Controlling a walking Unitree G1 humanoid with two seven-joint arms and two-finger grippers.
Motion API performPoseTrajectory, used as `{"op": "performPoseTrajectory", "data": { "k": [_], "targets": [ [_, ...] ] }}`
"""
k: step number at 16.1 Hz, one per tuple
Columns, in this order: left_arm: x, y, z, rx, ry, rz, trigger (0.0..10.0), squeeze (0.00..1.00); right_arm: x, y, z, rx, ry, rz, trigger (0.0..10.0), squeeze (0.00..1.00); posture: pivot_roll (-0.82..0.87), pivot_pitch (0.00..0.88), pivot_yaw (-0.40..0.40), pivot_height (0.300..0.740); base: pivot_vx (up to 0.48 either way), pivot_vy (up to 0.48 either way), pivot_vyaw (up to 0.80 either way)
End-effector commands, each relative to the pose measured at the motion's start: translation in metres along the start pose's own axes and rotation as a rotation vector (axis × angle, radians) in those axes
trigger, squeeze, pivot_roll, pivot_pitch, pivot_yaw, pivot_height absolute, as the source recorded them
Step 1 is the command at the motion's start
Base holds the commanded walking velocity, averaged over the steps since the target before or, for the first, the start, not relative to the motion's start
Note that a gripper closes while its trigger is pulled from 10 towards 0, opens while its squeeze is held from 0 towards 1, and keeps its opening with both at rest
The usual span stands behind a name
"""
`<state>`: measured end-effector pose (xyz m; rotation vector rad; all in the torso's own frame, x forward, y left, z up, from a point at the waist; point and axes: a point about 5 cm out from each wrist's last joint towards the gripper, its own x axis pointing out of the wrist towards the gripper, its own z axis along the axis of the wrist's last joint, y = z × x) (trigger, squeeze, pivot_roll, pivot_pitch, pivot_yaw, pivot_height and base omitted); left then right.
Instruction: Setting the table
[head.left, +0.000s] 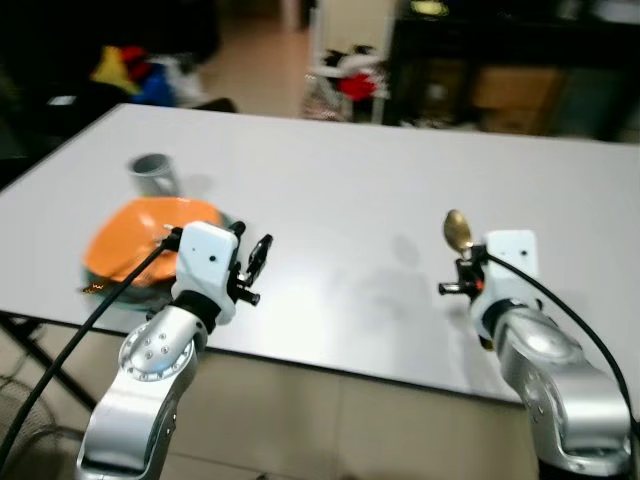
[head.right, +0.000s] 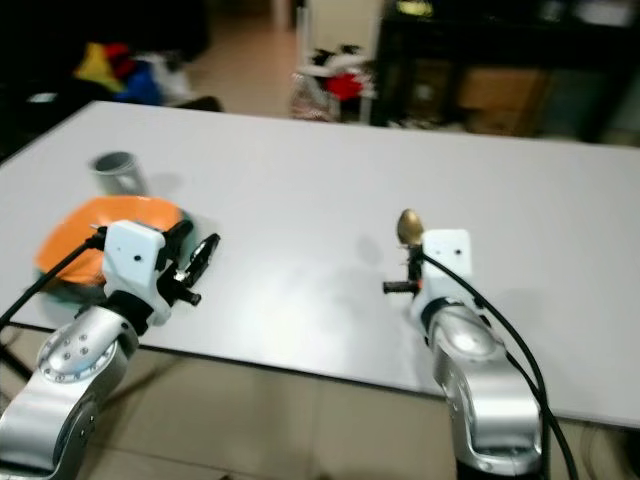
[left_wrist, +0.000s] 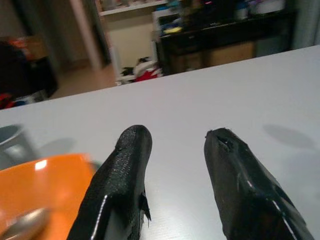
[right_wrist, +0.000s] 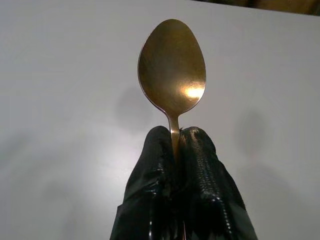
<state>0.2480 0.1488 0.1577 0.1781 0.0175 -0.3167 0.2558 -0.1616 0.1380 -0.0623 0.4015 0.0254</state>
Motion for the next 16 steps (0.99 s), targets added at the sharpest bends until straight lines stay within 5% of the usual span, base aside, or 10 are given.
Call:
{"op": "performPoseTrajectory", "data": {
  "k": [1,10,16],
  "targets": [
    [0.000,0.003,0.001,0.011,0.007,-0.002,10.0,0.00,0.005,0.005,-0.001,-0.009,0.038,0.002,10.0,0.00,0.09,0.000,0.008,0.740,0.000,0.000,0.00],
    [-0.003,-0.018,-0.001,0.020,0.035,-0.232,10.0,0.00,0.013,0.009,-0.016,0.014,0.215,-0.071,10.0,0.00,0.10,0.000,0.003,0.740,0.000,0.000,0.00],
    [-0.018,-0.033,-0.007,0.016,0.124,-0.558,10.0,0.00,0.013,0.011,-0.023,0.065,0.268,-0.123,10.0,0.00,0.12,0.000,0.010,0.740,0.000,0.000,0.00]
  ]
}}
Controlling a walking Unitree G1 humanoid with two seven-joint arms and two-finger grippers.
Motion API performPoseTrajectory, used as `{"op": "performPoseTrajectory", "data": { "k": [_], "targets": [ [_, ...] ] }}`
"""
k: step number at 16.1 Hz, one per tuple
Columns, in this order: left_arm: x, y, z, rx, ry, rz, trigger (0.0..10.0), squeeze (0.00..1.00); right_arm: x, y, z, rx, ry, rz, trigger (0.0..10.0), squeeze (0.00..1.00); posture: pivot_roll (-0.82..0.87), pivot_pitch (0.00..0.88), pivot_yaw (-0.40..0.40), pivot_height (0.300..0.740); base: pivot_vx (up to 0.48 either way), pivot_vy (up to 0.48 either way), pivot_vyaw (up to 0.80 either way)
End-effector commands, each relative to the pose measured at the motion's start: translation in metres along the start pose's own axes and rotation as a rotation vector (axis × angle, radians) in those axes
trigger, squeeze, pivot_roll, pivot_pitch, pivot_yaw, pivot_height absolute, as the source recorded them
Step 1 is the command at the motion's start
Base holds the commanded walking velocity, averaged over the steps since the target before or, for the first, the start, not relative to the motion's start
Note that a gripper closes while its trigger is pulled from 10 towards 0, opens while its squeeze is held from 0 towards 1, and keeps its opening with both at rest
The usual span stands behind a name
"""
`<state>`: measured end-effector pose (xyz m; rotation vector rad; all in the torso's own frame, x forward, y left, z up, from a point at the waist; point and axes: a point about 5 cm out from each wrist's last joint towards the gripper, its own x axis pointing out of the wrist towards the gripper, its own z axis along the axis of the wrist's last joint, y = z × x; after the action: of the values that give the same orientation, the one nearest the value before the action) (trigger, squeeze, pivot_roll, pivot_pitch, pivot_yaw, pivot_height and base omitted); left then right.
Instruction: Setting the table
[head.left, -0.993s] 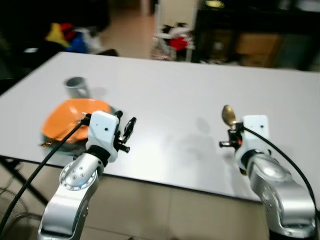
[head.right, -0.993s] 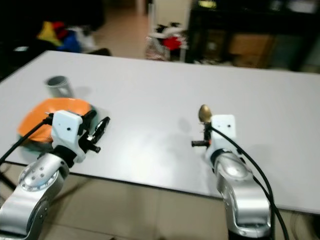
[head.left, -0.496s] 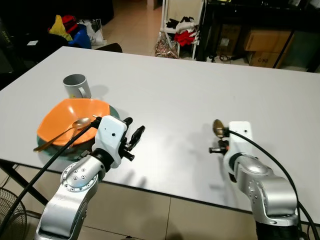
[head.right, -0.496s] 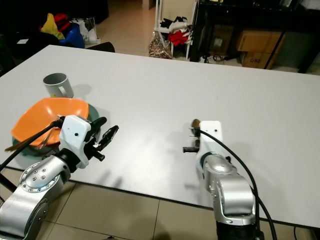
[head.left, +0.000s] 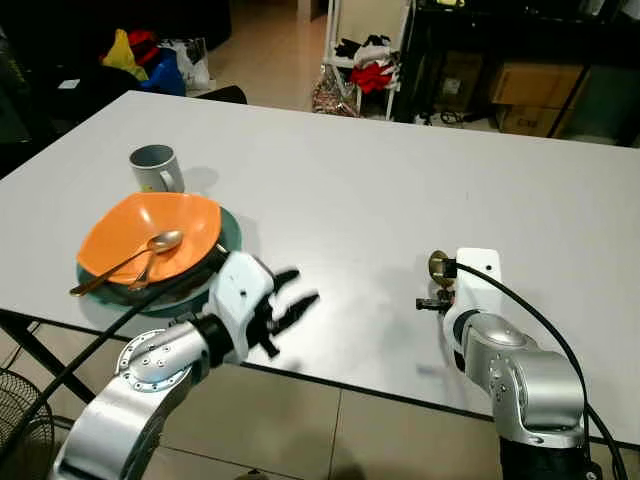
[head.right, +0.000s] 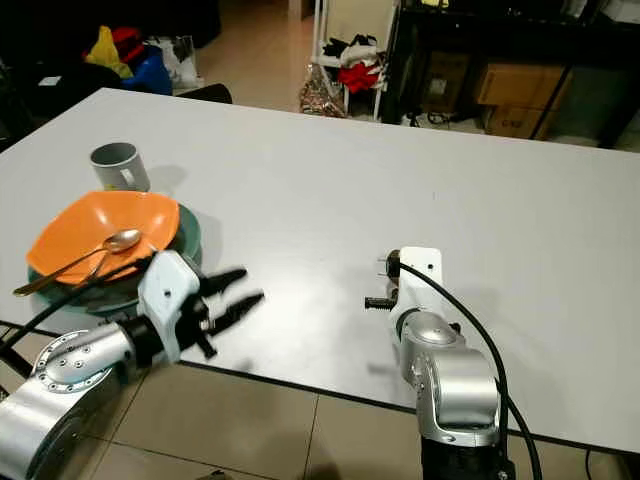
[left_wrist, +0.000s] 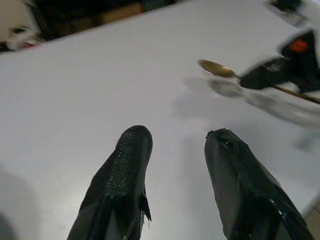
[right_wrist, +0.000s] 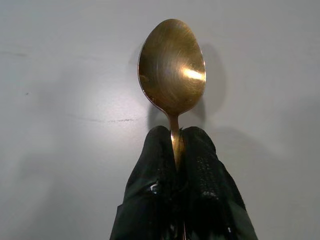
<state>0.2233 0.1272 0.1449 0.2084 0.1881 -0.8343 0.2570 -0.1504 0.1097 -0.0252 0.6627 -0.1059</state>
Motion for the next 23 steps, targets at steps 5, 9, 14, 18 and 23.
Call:
{"op": "performPoseTrajectory", "data": {
  "k": [5,9,14,18,23],
  "targets": [
    [-0.001,-0.007,0.001,0.015,0.015,-0.070,10.0,0.00,0.000,0.000,-0.003,-0.018,0.041,-0.007,10.0,0.00,0.11,0.000,0.009,0.740,0.000,0.000,0.00],
    [-0.004,-0.007,0.001,0.015,0.020,-0.077,10.0,0.00,0.000,0.000,-0.008,-0.032,0.078,-0.001,10.0,0.54,0.11,0.000,0.003,0.740,0.000,0.000,0.00],
    [-0.004,-0.009,0.000,0.015,0.019,-0.082,10.0,0.00,-0.002,-0.001,-0.007,-0.026,0.077,0.007,10.0,1.00,0.11,0.000,0.004,0.740,0.000,0.000,0.00],
    [-0.010,-0.001,0.009,0.002,-0.038,-0.037,10.0,0.00,-0.022,-0.009,0.024,-0.023,-0.106,0.035,10.0,1.00,0.11,0.000,0.020,0.740,0.000,0.000,0.00],
    [-0.009,0.014,0.017,-0.073,-0.142,0.315,10.0,0.00,-0.063,0.000,0.038,-0.171,-0.414,0.275,10.0,1.00,0.09,0.000,0.052,0.740,0.000,0.000,0.32]
  ]
}}
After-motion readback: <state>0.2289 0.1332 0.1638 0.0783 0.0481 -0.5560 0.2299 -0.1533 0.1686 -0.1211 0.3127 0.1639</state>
